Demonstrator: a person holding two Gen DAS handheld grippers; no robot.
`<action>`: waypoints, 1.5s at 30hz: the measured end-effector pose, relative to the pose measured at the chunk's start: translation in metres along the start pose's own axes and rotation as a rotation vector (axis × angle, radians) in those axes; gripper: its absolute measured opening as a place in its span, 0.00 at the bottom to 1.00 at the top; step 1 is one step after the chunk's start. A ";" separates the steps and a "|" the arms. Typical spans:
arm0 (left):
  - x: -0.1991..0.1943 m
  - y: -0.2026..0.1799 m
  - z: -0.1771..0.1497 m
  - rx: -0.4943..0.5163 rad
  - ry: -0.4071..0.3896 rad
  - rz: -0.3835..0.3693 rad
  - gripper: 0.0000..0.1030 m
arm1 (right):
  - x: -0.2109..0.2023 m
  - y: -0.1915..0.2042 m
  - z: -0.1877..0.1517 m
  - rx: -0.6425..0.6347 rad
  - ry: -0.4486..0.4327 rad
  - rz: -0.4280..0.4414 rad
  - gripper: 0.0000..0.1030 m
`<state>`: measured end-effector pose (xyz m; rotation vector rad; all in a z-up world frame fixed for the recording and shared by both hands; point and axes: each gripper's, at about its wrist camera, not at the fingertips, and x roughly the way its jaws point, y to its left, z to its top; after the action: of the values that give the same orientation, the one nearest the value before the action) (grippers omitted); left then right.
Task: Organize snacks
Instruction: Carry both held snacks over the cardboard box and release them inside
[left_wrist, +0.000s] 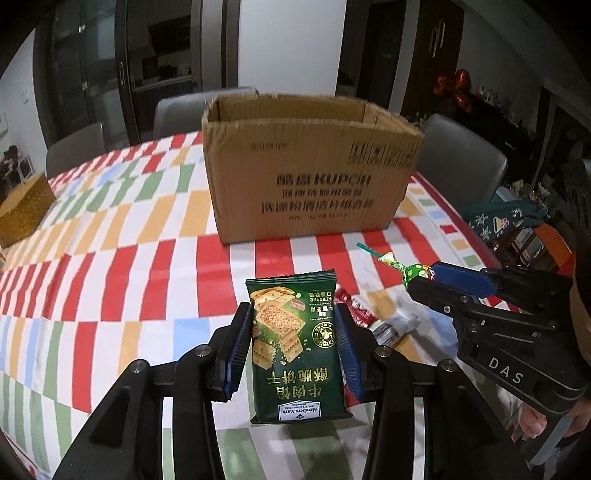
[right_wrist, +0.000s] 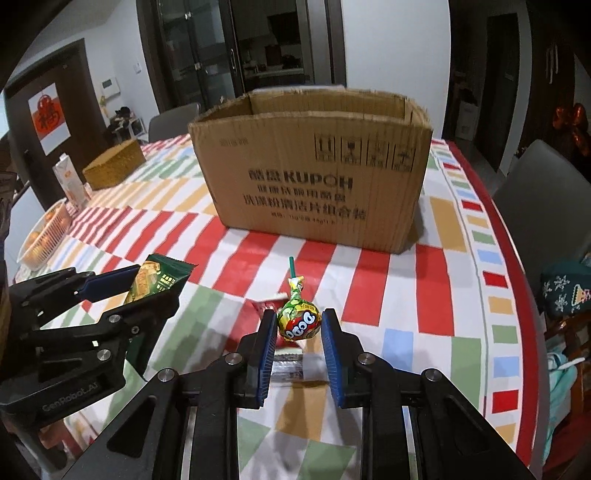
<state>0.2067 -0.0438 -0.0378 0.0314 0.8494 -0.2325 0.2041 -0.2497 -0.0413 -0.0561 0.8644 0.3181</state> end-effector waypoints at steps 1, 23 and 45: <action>-0.003 0.000 0.002 0.002 -0.011 0.000 0.42 | -0.003 0.001 0.001 0.000 -0.010 0.002 0.25; -0.053 -0.001 0.071 0.032 -0.221 0.009 0.42 | -0.056 0.005 0.059 0.000 -0.213 -0.006 0.25; -0.028 0.015 0.174 0.069 -0.282 0.024 0.42 | -0.036 -0.021 0.140 0.027 -0.254 -0.057 0.25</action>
<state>0.3214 -0.0447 0.0972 0.0718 0.5595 -0.2369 0.2920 -0.2545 0.0755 -0.0152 0.6144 0.2534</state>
